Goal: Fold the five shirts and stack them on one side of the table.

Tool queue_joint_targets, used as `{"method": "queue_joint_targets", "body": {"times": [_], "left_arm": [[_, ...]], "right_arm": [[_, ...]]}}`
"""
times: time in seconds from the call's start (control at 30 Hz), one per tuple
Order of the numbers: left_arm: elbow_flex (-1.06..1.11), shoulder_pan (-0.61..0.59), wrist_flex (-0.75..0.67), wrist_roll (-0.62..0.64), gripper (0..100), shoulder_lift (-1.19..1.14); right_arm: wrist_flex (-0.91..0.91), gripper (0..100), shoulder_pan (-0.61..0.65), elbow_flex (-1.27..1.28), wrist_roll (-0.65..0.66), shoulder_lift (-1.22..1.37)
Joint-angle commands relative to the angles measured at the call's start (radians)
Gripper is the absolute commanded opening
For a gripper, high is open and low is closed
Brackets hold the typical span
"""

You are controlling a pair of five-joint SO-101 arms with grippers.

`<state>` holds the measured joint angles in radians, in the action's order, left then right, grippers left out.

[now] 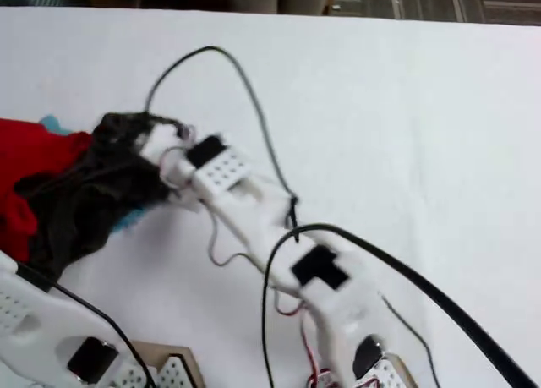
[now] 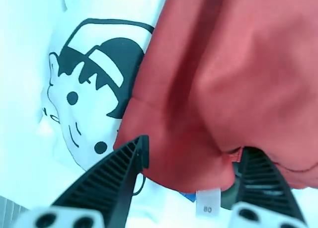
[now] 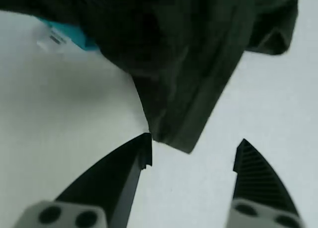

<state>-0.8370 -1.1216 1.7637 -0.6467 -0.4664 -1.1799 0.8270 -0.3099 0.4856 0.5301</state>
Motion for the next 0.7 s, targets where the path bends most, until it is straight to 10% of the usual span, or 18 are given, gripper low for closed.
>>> {"method": "queue_joint_targets", "body": {"times": [0.0,0.67], "left_arm": [[-0.047,0.014,0.017,0.011,31,0.008],[-0.047,0.012,0.02,0.005,31,0.005]], "right_arm": [[-0.038,27.0,0.065,-0.233,-0.008,0.09],[-0.18,17.9,0.056,-0.733,-0.034,0.568]]}}
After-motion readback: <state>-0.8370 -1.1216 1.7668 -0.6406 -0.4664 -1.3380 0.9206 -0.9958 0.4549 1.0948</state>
